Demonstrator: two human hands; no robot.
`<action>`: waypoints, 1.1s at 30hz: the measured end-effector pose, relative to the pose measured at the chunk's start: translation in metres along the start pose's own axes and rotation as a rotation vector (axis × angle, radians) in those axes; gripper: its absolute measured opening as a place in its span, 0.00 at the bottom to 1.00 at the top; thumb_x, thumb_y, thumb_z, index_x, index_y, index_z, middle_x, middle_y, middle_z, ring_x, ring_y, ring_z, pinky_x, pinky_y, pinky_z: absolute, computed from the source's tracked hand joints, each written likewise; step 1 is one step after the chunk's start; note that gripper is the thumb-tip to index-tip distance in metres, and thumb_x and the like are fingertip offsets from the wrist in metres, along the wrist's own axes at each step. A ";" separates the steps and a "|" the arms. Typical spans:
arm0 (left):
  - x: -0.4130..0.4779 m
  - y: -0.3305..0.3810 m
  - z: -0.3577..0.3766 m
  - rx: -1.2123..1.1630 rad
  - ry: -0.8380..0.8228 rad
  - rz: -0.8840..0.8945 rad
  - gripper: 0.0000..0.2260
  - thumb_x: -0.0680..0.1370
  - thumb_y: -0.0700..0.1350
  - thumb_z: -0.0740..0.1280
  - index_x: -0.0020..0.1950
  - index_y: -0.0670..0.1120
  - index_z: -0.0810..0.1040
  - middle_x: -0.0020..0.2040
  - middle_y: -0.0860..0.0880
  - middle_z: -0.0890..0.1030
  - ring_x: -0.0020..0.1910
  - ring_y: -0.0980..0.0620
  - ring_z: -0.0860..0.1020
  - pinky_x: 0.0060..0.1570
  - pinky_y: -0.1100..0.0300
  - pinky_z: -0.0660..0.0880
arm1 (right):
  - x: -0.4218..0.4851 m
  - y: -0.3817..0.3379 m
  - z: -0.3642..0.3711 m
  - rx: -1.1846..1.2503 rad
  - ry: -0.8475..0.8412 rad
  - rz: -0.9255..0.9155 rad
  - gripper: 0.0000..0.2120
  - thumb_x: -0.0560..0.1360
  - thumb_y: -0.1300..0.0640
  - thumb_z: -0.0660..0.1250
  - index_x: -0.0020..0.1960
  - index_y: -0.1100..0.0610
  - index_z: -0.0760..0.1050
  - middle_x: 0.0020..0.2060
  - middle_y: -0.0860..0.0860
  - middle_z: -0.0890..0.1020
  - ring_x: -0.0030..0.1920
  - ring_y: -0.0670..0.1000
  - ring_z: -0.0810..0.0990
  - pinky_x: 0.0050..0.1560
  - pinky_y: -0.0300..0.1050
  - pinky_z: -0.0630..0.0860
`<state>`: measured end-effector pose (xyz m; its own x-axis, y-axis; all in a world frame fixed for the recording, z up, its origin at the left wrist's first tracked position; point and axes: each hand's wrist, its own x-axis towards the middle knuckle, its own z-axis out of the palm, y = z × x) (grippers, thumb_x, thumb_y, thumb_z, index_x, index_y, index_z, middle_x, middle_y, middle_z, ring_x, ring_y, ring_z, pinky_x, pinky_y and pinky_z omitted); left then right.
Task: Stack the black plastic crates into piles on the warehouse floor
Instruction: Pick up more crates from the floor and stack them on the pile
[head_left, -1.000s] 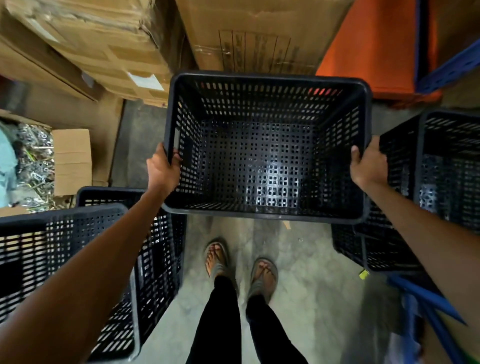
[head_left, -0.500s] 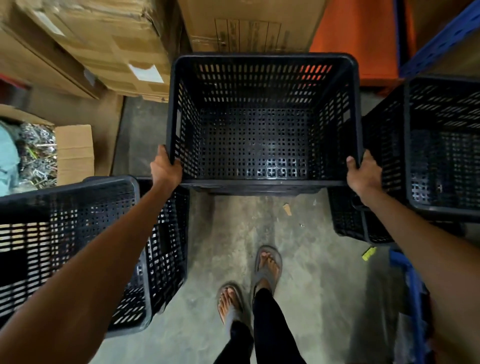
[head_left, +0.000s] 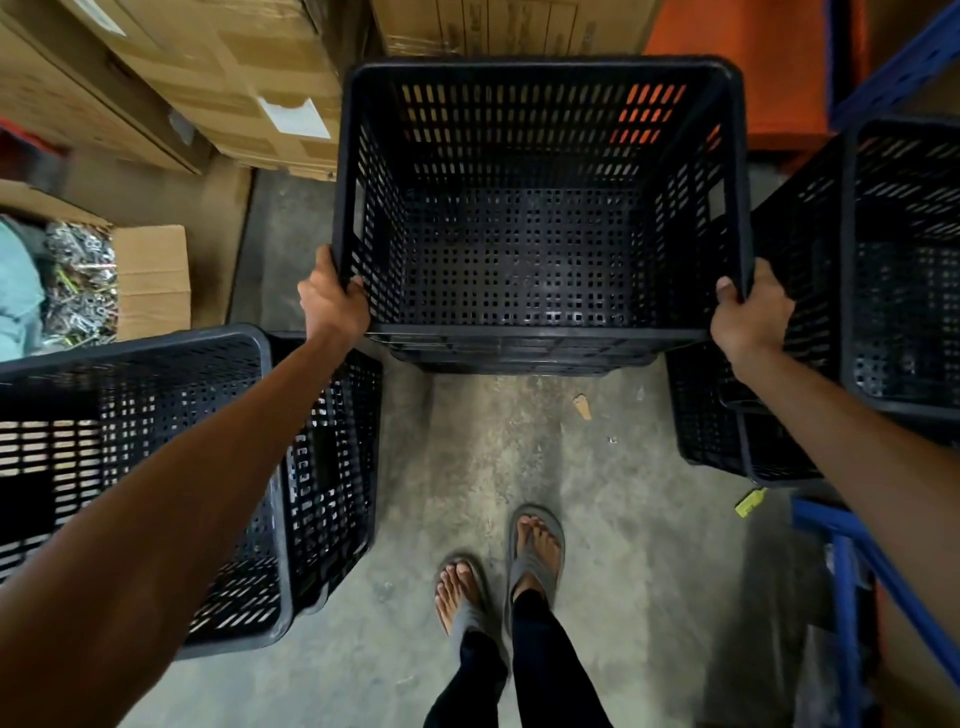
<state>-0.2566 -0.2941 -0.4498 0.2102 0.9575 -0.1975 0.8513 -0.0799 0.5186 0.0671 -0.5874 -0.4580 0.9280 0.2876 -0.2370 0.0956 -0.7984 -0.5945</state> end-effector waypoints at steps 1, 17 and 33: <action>0.003 0.001 -0.001 0.001 0.000 0.003 0.18 0.78 0.41 0.61 0.68 0.43 0.67 0.59 0.37 0.78 0.60 0.38 0.75 0.61 0.50 0.74 | -0.001 0.000 0.001 0.008 0.013 -0.004 0.22 0.81 0.53 0.59 0.74 0.56 0.64 0.65 0.59 0.76 0.66 0.59 0.73 0.66 0.44 0.70; -0.002 -0.001 -0.019 -0.039 -0.118 -0.009 0.20 0.79 0.41 0.63 0.70 0.46 0.65 0.63 0.42 0.79 0.63 0.43 0.77 0.62 0.55 0.73 | -0.028 0.002 0.005 -0.093 0.003 -0.001 0.23 0.81 0.51 0.58 0.74 0.56 0.63 0.63 0.62 0.78 0.61 0.64 0.77 0.62 0.54 0.75; 0.015 0.016 -0.020 -0.035 0.029 0.045 0.14 0.78 0.42 0.63 0.63 0.44 0.71 0.58 0.41 0.80 0.59 0.43 0.76 0.60 0.56 0.73 | -0.020 -0.004 -0.003 -0.067 0.111 -0.078 0.19 0.80 0.53 0.60 0.68 0.61 0.70 0.57 0.62 0.81 0.57 0.61 0.79 0.57 0.50 0.76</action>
<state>-0.2497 -0.2753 -0.4283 0.2335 0.9608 -0.1494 0.8236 -0.1138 0.5556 0.0489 -0.5915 -0.4483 0.9506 0.2928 -0.1034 0.1894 -0.8106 -0.5541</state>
